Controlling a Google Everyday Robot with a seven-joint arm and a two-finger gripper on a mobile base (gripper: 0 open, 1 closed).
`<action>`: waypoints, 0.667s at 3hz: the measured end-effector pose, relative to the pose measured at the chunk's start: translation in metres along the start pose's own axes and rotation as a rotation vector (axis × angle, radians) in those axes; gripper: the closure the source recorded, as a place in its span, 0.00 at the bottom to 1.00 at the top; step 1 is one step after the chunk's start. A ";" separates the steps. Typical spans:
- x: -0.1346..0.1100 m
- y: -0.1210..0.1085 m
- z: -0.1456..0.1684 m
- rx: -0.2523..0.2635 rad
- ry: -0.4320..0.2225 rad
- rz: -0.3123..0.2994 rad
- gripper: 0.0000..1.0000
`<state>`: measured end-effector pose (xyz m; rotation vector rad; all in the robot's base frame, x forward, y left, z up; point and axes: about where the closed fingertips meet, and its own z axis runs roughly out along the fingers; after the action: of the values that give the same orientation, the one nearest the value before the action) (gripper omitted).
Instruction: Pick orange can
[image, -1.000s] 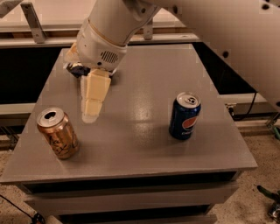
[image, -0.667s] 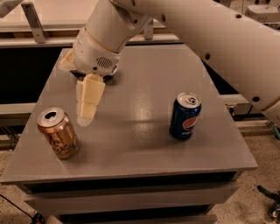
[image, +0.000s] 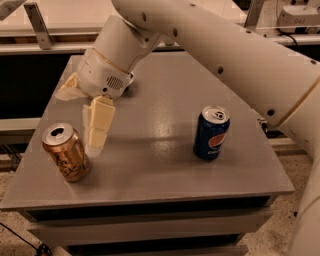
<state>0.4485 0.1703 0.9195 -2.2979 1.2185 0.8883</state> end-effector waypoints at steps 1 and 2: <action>-0.006 0.008 0.012 -0.063 -0.033 -0.035 0.04; -0.016 0.013 0.019 -0.082 -0.066 -0.092 0.22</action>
Offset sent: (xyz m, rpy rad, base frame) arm -0.0368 0.0180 -0.0002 0.1010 0.0221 0.1965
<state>0.4239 0.1836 0.9165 -2.3482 1.0578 0.9897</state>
